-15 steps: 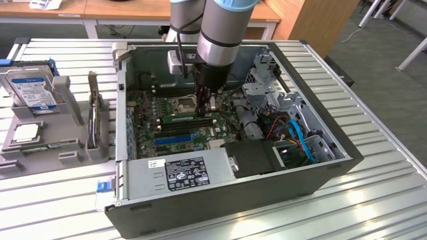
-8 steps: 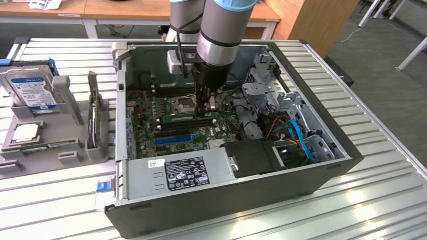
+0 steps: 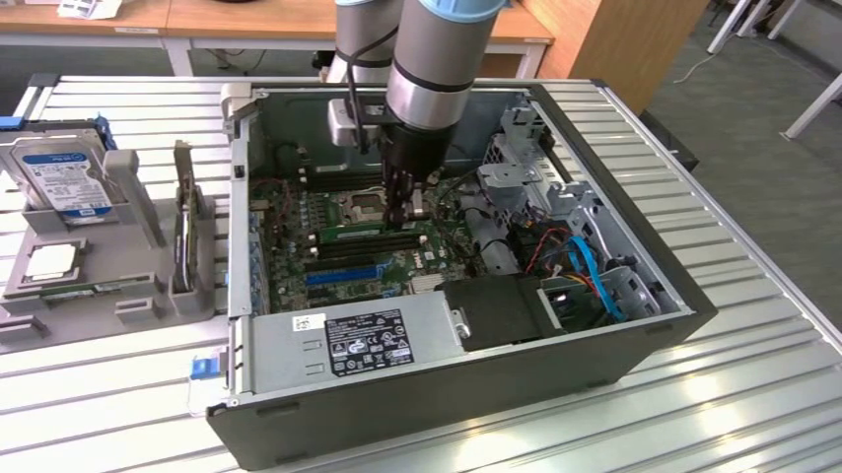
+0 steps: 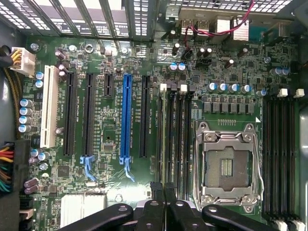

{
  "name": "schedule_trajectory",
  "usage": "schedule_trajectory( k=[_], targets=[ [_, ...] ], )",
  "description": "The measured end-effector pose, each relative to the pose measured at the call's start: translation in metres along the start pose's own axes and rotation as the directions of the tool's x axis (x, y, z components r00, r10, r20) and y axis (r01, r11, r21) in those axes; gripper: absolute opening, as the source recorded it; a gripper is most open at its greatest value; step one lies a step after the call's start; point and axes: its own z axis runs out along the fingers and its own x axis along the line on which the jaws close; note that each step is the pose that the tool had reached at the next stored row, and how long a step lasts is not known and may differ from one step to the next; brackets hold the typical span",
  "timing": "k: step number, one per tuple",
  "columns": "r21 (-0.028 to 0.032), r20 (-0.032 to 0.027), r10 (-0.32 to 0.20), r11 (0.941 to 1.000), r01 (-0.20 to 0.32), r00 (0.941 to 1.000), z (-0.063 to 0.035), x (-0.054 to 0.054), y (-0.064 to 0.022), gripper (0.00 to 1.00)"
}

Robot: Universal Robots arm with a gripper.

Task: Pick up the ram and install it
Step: 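Insert the ram into the slot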

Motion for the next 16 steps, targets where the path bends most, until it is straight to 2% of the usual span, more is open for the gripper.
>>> schedule_trajectory(
  k=[8, 16],
  targets=[
    [0.0001, 0.0001, 0.000, 1.0000, 0.000, 1.0000, 0.0004, 0.0000, 0.0007, 0.12],
    [0.0000, 0.0000, 0.000, 1.0000, 0.000, 1.0000, 0.0049, 0.0003, 0.0004, 0.12]
  ],
)
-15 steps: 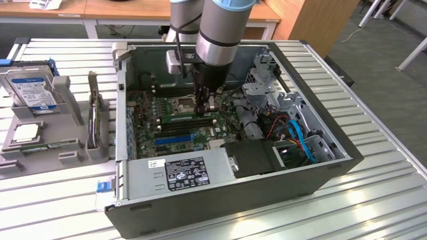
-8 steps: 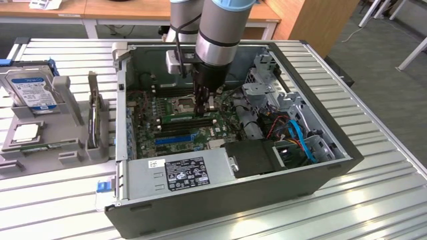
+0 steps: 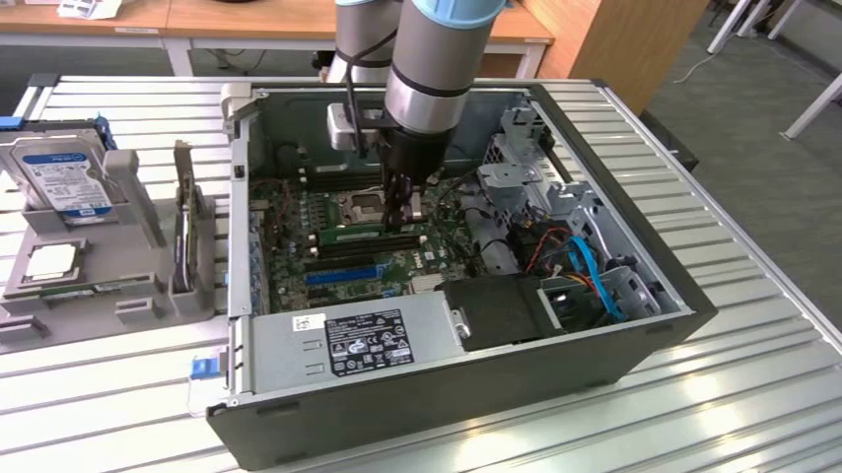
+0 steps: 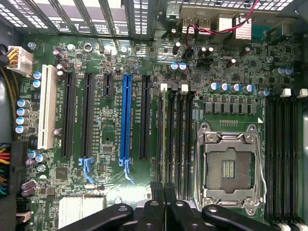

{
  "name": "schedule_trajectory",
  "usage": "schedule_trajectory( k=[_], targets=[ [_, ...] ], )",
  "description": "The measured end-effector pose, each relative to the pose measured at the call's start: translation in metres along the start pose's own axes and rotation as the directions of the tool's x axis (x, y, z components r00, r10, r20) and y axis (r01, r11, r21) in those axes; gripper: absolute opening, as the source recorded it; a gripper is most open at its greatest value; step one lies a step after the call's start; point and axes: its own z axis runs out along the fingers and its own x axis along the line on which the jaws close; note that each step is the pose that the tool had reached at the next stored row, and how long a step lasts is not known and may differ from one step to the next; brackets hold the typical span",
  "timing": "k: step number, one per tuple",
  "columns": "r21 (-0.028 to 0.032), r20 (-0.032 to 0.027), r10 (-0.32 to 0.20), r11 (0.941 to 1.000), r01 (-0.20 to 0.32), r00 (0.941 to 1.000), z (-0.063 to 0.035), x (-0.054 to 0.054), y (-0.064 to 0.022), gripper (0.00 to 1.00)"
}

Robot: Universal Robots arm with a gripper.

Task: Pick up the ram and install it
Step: 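Insert the ram into the slot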

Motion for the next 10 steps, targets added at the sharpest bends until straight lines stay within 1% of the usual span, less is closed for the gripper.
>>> schedule_trajectory(
  k=[10],
  targets=[
    [0.0004, 0.0005, 0.006, 1.0000, -0.006, 1.0000, 0.0004, -0.0002, -0.0001, 0.12]
  ],
)
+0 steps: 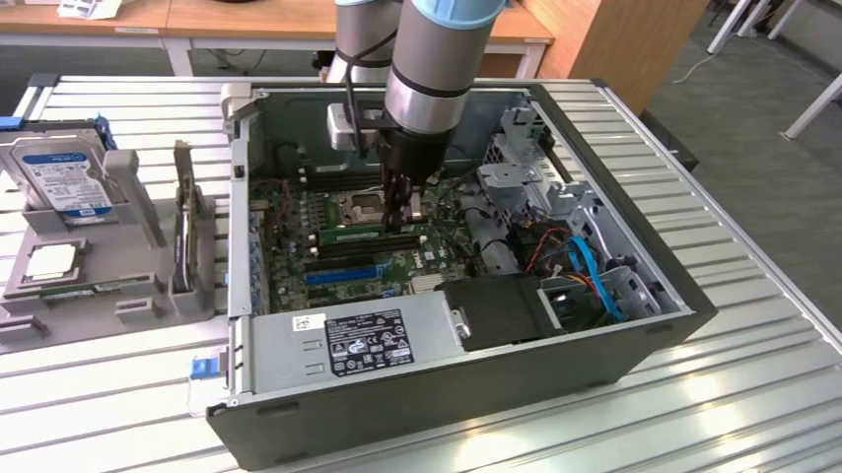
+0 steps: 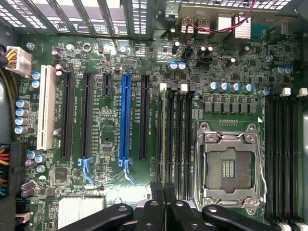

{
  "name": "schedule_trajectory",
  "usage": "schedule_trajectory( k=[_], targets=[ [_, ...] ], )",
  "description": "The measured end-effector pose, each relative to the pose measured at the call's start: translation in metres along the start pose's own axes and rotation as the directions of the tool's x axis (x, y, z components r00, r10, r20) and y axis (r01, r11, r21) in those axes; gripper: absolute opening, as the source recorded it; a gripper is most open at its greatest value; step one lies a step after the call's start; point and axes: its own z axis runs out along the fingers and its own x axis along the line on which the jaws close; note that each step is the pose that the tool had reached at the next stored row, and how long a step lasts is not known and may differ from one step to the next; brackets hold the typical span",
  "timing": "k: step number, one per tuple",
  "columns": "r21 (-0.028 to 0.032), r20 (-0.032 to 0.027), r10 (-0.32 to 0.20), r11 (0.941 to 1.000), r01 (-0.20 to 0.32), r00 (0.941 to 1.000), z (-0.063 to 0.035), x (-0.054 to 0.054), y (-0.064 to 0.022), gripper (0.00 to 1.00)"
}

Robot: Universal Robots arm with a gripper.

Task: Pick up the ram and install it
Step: 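Insert the ram into the slot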

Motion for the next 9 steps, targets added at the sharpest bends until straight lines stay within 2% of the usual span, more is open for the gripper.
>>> schedule_trajectory(
  k=[9],
  targets=[
    [0.0002, 0.0001, 0.006, 1.0000, -0.006, 1.0000, 0.0001, 0.0001, 0.0000, 0.12]
  ],
)
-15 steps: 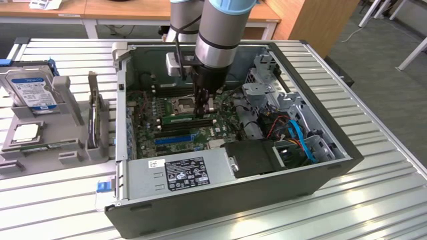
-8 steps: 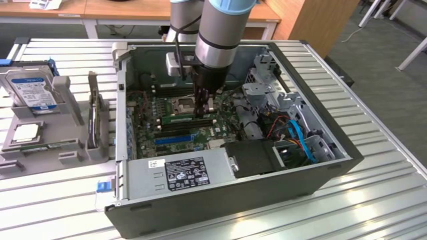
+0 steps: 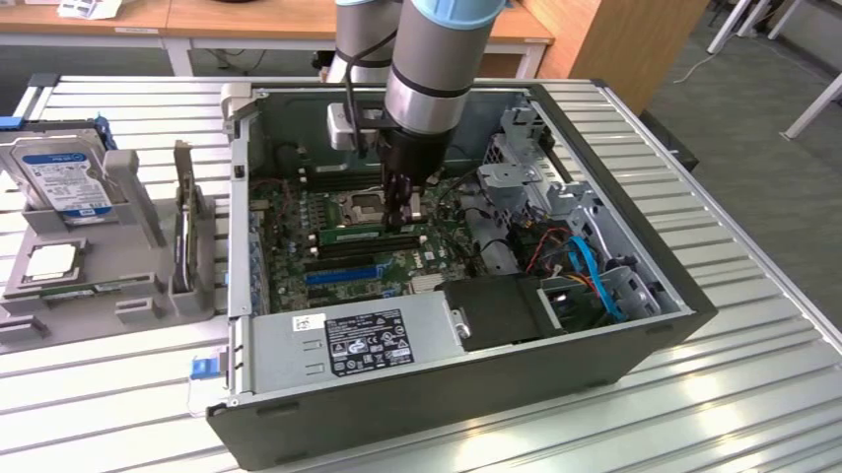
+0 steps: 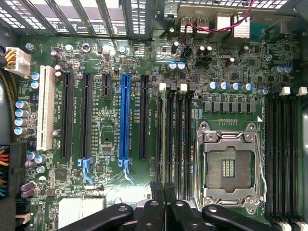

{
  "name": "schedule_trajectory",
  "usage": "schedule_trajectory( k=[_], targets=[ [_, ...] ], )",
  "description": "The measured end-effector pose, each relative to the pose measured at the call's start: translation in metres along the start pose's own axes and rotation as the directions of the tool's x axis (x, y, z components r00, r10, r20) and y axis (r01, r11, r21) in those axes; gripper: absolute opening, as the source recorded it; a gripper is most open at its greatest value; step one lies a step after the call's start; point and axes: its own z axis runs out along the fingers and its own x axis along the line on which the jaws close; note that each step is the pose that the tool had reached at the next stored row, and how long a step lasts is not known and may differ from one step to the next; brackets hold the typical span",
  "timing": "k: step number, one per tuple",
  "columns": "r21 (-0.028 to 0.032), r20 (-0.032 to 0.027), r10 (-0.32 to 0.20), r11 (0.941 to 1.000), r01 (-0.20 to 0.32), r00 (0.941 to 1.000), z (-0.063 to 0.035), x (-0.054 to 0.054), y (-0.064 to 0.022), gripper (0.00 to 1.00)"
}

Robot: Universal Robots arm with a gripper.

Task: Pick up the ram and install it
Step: 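Insert the ram into the slot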

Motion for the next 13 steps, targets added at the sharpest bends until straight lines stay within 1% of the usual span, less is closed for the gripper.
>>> schedule_trajectory(
  k=[13],
  targets=[
    [0.0002, 0.0002, 0.003, 1.0000, -0.003, 1.0000, 0.0037, 0.0002, -0.0002, 0.12]
  ],
)
